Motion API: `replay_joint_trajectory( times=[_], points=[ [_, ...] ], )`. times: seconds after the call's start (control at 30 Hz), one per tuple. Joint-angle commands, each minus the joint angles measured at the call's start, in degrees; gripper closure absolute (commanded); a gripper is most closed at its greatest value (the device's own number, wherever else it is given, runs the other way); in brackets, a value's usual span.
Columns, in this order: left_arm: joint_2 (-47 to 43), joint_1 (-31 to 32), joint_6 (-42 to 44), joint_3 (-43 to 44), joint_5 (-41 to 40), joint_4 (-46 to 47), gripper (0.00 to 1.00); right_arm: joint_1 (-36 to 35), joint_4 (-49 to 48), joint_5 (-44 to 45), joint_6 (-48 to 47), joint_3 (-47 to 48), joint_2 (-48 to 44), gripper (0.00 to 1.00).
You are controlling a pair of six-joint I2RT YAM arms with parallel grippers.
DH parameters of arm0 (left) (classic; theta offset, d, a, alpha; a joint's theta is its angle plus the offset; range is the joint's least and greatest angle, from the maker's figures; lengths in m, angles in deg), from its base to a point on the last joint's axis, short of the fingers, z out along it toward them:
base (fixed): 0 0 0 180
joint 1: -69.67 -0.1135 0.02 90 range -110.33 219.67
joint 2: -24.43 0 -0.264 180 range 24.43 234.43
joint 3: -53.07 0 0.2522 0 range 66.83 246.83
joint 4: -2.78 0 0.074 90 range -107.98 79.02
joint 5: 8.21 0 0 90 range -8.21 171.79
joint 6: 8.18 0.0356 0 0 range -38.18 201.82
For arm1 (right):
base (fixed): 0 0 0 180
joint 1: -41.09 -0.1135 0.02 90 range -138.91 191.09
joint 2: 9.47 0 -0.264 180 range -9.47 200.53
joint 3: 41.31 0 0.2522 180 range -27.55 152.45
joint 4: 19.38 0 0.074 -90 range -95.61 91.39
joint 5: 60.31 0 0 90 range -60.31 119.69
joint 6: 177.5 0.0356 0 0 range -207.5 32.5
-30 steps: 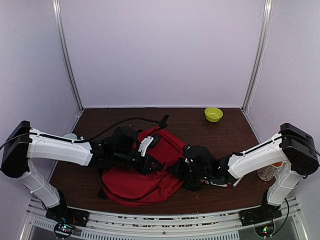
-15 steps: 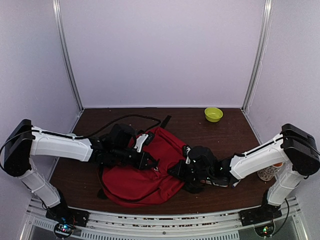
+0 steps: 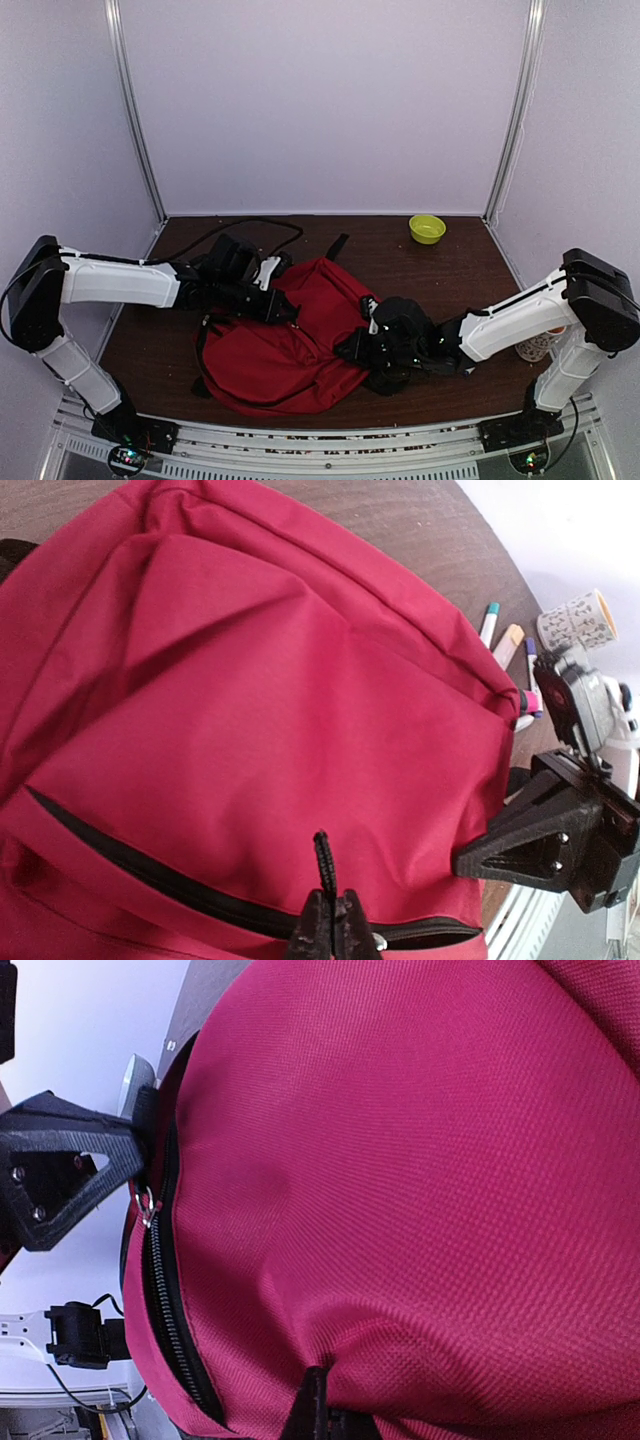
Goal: Pack the student bag
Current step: Unzip the lower front pocket of the student bag.
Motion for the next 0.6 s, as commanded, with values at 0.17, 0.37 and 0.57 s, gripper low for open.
replay_joint_trajectory(
  times=[0.17,0.37,0.57],
  points=[
    [1.89,-5.59,4.97,4.53,-3.34,-4.05,1.0,-1.81,3.32,-2.77,-1.24,0.42,-0.76,1.0],
    [4.12,-8.41,6.91,7.18,-3.21,-5.85,1.0,-2.18,4.24,-2.94,-1.62,0.75,-0.98,1.0],
    [5.67,-11.53,8.11,8.62,-3.57,-7.1,1.0,-2.54,4.84,-2.95,-1.87,0.87,-1.29,1.0]
  ],
)
